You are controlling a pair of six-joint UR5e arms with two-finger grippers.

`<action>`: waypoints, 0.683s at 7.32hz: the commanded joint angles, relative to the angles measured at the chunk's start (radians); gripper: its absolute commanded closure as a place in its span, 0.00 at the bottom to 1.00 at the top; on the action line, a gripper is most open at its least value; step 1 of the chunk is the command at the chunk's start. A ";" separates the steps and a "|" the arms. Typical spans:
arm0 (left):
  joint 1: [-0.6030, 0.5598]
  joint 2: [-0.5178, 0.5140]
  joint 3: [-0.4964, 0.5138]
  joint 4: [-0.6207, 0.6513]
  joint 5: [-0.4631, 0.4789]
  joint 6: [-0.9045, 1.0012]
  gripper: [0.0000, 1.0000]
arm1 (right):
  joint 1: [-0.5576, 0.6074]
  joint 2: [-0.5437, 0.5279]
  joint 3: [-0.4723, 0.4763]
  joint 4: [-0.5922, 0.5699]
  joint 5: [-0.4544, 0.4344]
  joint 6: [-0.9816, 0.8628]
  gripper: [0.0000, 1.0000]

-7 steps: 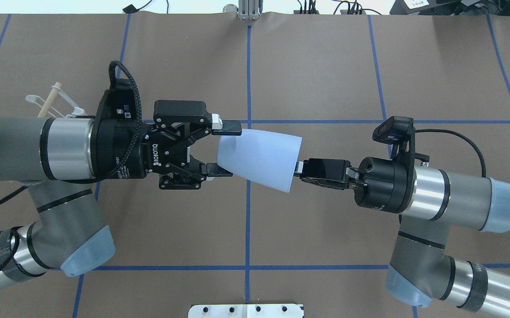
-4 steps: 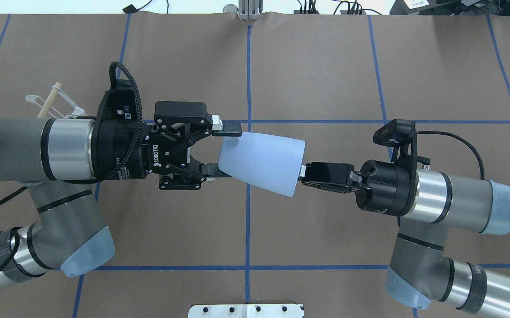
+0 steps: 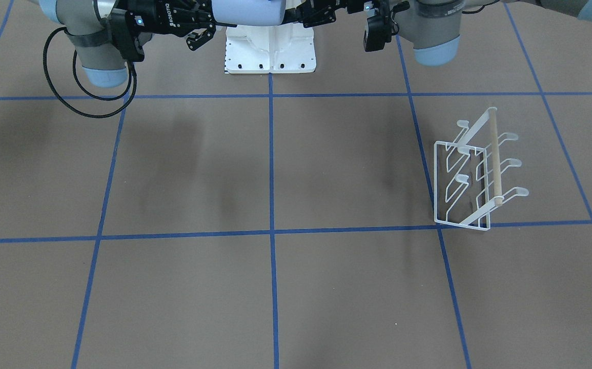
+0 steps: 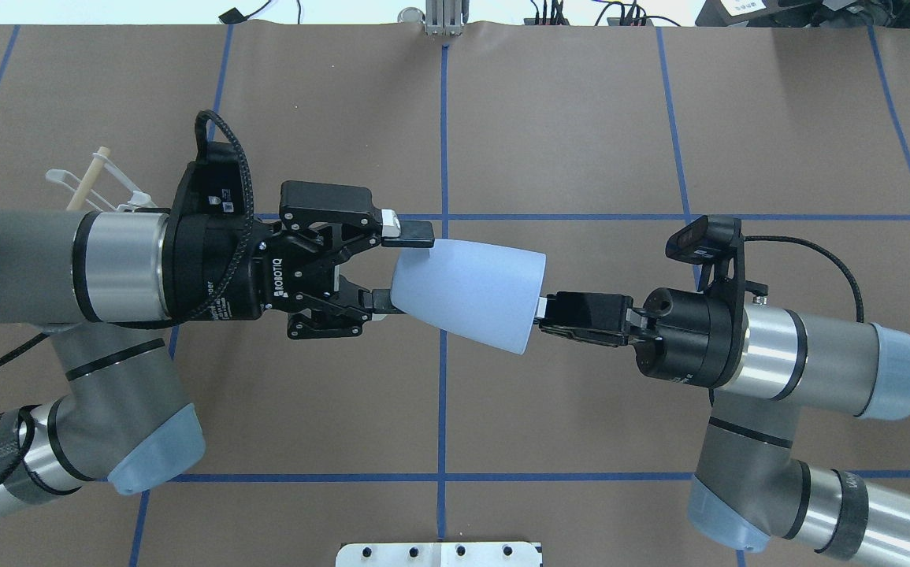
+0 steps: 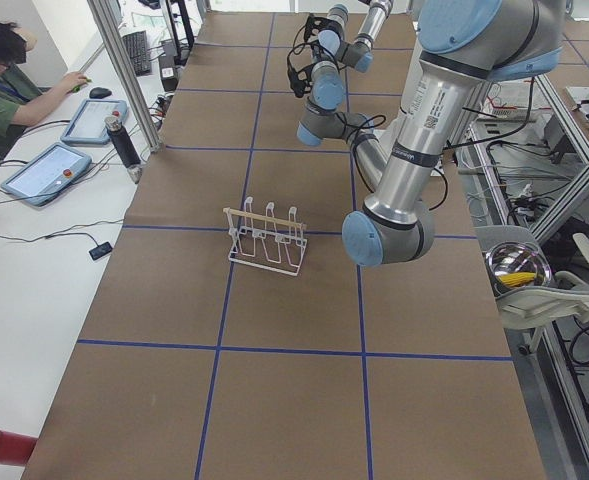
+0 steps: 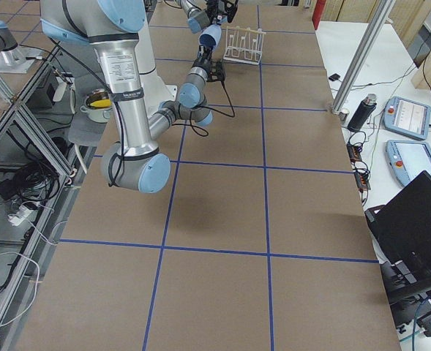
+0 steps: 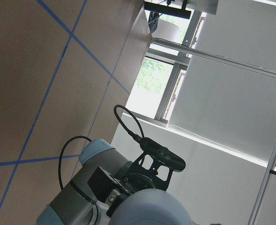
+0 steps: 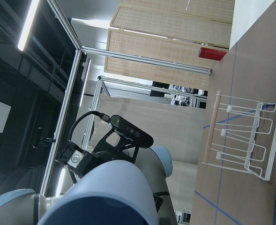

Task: Hang cup on cup holder
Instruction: 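Close the left gripper on the cup's closed end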

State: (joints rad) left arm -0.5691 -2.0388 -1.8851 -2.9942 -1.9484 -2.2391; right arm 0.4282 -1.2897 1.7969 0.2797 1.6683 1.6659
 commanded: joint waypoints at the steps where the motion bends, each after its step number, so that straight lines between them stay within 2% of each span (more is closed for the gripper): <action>1: 0.000 0.000 -0.002 0.000 0.000 -0.001 0.55 | -0.002 0.003 0.001 0.001 -0.001 0.000 1.00; 2: 0.000 -0.001 -0.002 -0.003 0.000 -0.035 0.78 | -0.002 0.003 0.001 0.001 -0.001 -0.001 1.00; 3: 0.000 -0.001 -0.009 -0.003 0.000 -0.060 1.00 | -0.002 0.004 0.001 0.001 -0.004 0.000 0.44; 4: 0.000 0.002 -0.017 -0.003 0.000 -0.060 1.00 | -0.002 0.003 0.001 0.007 -0.005 0.011 0.00; 5: 0.000 0.003 -0.017 -0.003 -0.001 -0.060 1.00 | -0.002 0.001 0.001 0.013 -0.005 0.012 0.00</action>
State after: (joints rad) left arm -0.5690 -2.0378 -1.8989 -2.9973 -1.9485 -2.2954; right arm 0.4265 -1.2871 1.7978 0.2865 1.6637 1.6735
